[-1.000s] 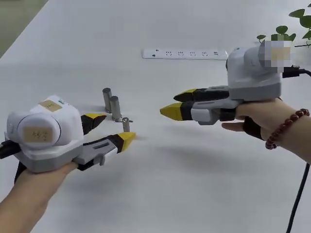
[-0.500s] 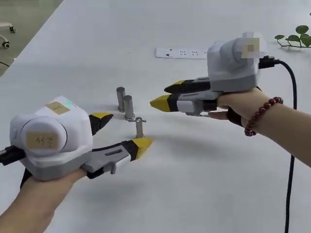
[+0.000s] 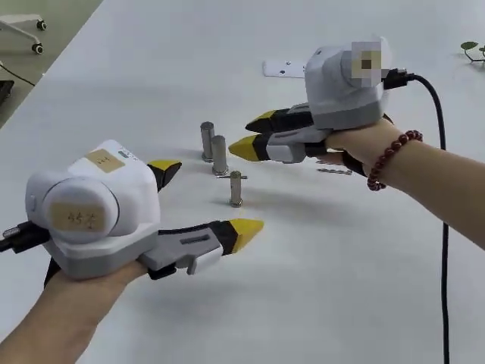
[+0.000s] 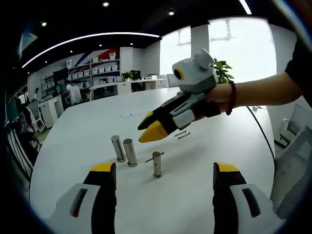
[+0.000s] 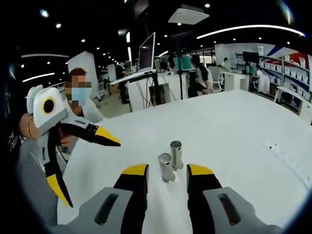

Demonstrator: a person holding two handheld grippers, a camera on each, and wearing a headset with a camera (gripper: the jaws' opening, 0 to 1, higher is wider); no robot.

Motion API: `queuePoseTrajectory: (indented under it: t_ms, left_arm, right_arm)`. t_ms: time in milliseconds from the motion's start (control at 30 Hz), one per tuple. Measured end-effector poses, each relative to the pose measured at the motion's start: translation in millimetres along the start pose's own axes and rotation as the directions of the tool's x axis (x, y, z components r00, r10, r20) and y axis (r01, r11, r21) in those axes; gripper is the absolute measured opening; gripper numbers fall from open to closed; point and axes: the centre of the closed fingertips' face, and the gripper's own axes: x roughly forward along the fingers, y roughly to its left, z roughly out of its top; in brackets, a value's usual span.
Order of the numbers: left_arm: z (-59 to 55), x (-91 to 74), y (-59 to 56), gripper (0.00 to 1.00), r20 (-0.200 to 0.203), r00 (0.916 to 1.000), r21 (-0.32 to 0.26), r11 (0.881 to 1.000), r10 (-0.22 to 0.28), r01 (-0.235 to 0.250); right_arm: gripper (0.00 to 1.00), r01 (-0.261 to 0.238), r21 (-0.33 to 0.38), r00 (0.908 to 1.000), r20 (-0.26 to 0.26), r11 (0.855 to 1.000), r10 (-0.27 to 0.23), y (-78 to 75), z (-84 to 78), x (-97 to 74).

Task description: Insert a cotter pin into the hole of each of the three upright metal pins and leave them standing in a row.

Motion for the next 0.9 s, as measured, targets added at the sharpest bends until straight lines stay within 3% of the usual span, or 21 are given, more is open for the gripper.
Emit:
queuePoseTrajectory:
  t_ms: [300,400,900]
  left_arm:
    - [-8.7,0.4,-0.3,0.85,-0.021,0.9997,0.001,1.0,-0.01,0.01]
    - [-5.0,-0.2,0.2,0.87,0.004,0.9999,-0.028,0.999,-0.016,0.016]
    - [-5.4,2.9,-5.0,0.94,0.003,0.9995,-0.03,0.999,-0.032,0.032]
  right_arm:
    - [0.23,-0.027,-0.01,0.9994,-0.024,1.0,0.027,1.4,-5.0,21.7]
    - [0.22,-0.037,-0.016,0.999,-0.025,0.999,0.036,2.5,-5.9,27.6]
    - [0.1,-0.057,-0.073,0.9972,-0.052,0.996,0.054,5.3,-8.8,35.2]
